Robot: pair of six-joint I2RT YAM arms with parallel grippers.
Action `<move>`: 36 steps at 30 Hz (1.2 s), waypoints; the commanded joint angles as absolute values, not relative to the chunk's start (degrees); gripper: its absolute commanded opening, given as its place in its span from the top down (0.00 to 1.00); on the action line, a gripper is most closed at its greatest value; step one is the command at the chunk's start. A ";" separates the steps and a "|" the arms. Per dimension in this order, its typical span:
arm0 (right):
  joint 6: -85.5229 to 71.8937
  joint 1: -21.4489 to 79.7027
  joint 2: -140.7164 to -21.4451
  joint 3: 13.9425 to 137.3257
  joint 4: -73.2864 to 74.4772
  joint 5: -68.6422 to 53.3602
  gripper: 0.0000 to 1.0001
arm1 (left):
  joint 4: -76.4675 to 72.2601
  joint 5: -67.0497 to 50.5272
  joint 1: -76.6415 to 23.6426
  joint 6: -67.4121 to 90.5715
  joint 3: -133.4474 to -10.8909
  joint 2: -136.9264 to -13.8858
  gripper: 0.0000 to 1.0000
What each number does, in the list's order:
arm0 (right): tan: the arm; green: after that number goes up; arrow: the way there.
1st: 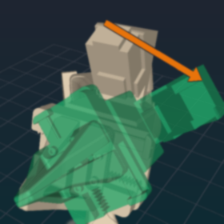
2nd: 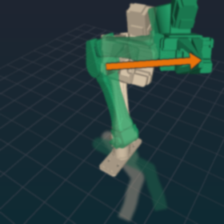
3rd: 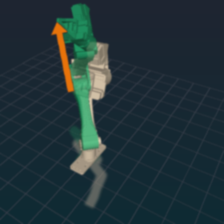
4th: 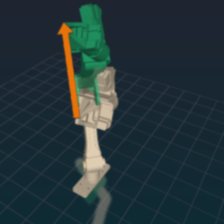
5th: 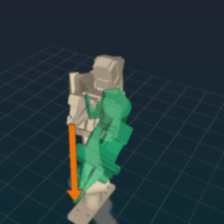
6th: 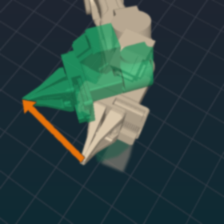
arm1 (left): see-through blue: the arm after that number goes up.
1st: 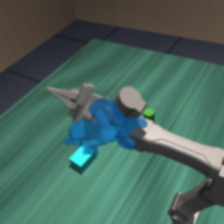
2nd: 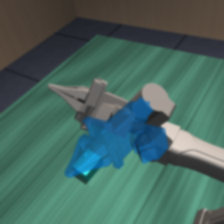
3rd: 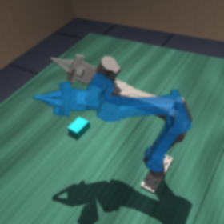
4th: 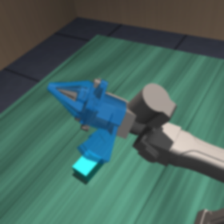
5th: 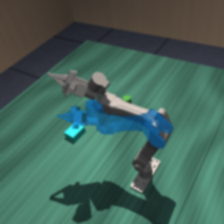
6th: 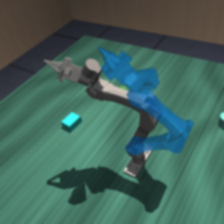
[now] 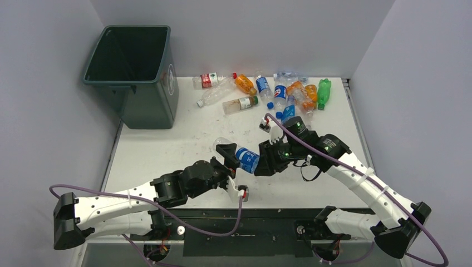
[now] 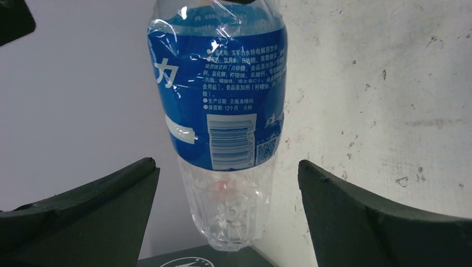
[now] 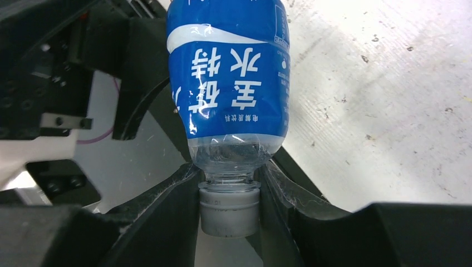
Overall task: Put the plastic bottles in the bin
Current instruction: Pick up the plastic bottle at the center of the board.
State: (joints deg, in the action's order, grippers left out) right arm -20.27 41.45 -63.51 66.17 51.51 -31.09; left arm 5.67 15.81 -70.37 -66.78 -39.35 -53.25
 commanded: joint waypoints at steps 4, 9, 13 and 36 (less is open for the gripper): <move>-18.68 42.19 -62.69 71.26 53.00 -37.08 0.95 | 1.92 15.31 -69.00 -68.86 -43.32 -56.84 0.33; -18.67 42.28 -62.99 73.65 53.04 -38.85 0.95 | -1.89 14.36 -68.74 -66.86 -42.39 -56.51 0.66; -19.85 42.28 -61.78 74.36 49.64 -40.17 0.29 | 2.09 13.31 -68.55 -58.89 -45.36 -56.97 0.71; -30.01 42.40 -34.27 37.56 -20.44 -20.81 0.10 | -22.17 -30.93 -50.47 14.28 -42.89 -56.15 0.77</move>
